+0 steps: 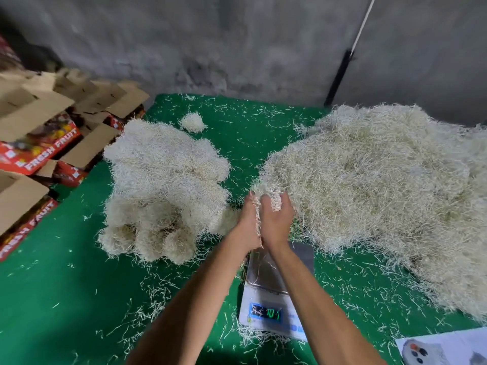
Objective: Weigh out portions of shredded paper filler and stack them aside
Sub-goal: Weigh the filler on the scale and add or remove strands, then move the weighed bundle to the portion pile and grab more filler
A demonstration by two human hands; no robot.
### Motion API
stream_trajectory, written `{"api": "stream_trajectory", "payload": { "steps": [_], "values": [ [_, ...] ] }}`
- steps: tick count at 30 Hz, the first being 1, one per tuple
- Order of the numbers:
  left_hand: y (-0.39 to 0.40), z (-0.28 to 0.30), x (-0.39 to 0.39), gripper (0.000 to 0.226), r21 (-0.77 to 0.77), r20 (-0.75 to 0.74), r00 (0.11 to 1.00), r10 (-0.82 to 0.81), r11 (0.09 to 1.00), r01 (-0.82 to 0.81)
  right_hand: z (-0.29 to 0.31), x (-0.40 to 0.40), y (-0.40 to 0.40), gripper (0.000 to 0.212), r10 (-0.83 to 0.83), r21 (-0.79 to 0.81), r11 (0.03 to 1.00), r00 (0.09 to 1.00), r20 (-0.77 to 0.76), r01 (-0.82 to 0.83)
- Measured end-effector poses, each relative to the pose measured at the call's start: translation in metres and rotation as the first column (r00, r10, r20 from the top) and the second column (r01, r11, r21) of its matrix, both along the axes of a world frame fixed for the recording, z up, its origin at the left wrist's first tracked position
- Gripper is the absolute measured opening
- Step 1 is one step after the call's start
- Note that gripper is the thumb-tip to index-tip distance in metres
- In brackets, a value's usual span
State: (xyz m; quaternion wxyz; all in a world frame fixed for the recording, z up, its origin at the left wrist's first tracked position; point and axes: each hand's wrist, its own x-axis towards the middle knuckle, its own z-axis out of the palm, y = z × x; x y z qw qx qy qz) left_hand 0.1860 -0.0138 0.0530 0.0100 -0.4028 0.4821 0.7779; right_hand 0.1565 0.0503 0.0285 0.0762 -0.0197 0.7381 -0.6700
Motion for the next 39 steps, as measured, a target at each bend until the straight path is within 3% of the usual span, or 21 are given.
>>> {"api": "stream_trajectory", "payload": {
  "steps": [2,3,5,8,10,14,16,17,18,19,21,22,24,26,29,30,31,33,36,37,39],
  "values": [
    [-0.021,0.007,-0.007,0.095,-0.09,-0.008,1.0,0.011,0.996,-0.012,0.014,-0.002,-0.006,0.06,0.171,0.06,0.984,0.98,-0.1,-0.165],
    [-0.03,0.004,-0.007,0.086,-0.073,-0.053,0.998,0.022,0.997,-0.025,0.018,-0.003,-0.007,0.047,0.234,0.11,0.97,0.957,-0.172,-0.217],
    [-0.032,0.019,-0.003,0.037,-0.116,-0.101,0.994,0.05,0.991,-0.062,0.031,-0.005,-0.014,0.033,0.263,0.112,0.964,0.921,-0.288,-0.241],
    [-0.013,0.031,-0.006,0.03,-0.081,-0.158,0.987,0.024,0.996,-0.038,0.047,-0.021,-0.028,0.024,0.264,0.086,0.965,0.915,-0.305,-0.25],
    [-0.01,0.025,-0.003,0.03,-0.146,-0.177,0.984,-0.008,0.989,-0.019,0.054,-0.033,-0.026,0.034,0.335,0.154,0.941,0.892,-0.303,-0.301],
    [-0.032,0.047,0.019,0.049,-0.279,-0.259,0.959,0.115,0.942,-0.188,0.053,-0.025,-0.017,0.034,0.545,0.365,0.835,0.706,-0.452,-0.411],
    [-0.035,0.054,0.03,0.039,-0.08,-0.289,0.944,0.161,0.978,-0.191,0.049,-0.001,-0.026,0.039,0.608,0.424,0.794,0.572,-0.55,-0.436],
    [-0.032,0.047,0.032,0.03,-0.142,-0.286,0.953,0.099,0.979,-0.144,0.05,0.004,-0.032,0.04,0.614,0.444,0.789,0.542,-0.574,-0.425],
    [-0.027,0.052,0.039,0.022,-0.399,-0.208,0.977,-0.045,0.916,-0.043,0.055,0.003,-0.036,0.041,0.611,0.45,0.791,0.546,-0.573,-0.414],
    [-0.026,0.055,0.046,0.024,-0.533,-0.183,0.976,-0.122,0.846,0.006,0.06,-0.004,-0.037,0.04,0.603,0.452,0.797,0.58,-0.548,-0.4],
    [-0.035,0.065,0.049,0.033,-0.33,-0.243,0.952,-0.184,0.939,0.097,0.066,-0.02,-0.029,0.033,0.588,0.474,0.799,0.647,-0.486,-0.37],
    [-0.041,0.07,0.049,0.026,-0.211,-0.226,0.968,-0.11,0.975,0.061,0.068,-0.024,-0.024,0.032,0.592,0.486,0.795,0.643,-0.486,-0.365],
    [-0.054,0.084,0.052,0.005,0.071,-0.256,0.959,0.122,0.992,-0.107,0.069,-0.015,-0.022,0.032,0.633,0.496,0.773,0.527,-0.568,-0.395],
    [-0.05,0.085,0.052,0.027,-0.086,-0.217,0.974,0.063,0.993,-0.084,0.065,0.007,-0.033,0.028,0.623,0.465,0.777,0.41,-0.666,-0.424],
    [-0.028,0.081,0.055,0.027,0.081,-0.264,0.964,0.038,0.997,-0.017,0.081,0.0,-0.054,0.017,0.55,0.418,0.835,0.549,-0.629,-0.358],
    [-0.027,0.083,0.053,0.04,0.222,-0.291,0.954,0.07,0.975,-0.004,0.086,-0.01,-0.053,0.015,0.565,0.45,0.821,0.608,-0.557,-0.351],
    [-0.033,0.079,0.053,0.046,0.212,-0.292,0.954,0.064,0.977,-0.001,0.086,-0.019,-0.047,0.015,0.6,0.482,0.791,0.63,-0.493,-0.376],
    [-0.054,0.074,0.047,0.038,0.219,-0.3,0.946,0.124,0.974,-0.058,0.077,-0.021,-0.035,0.021,0.668,0.495,0.741,0.566,-0.483,-0.453],
    [-0.073,0.07,0.052,0.047,0.308,-0.383,0.901,0.203,0.948,-0.082,0.061,0.013,-0.041,0.03,0.658,0.516,0.749,0.376,-0.652,-0.415],
    [-0.071,0.063,0.052,0.05,0.361,-0.363,0.907,0.211,0.93,-0.071,0.06,0.018,-0.048,0.027,0.631,0.491,0.772,0.395,-0.668,-0.403],
    [-0.061,0.057,0.045,0.056,0.432,-0.355,0.915,0.191,0.901,-0.021,0.067,0.01,-0.056,0.02,0.542,0.411,0.84,0.556,-0.63,-0.354]
  ]
}}
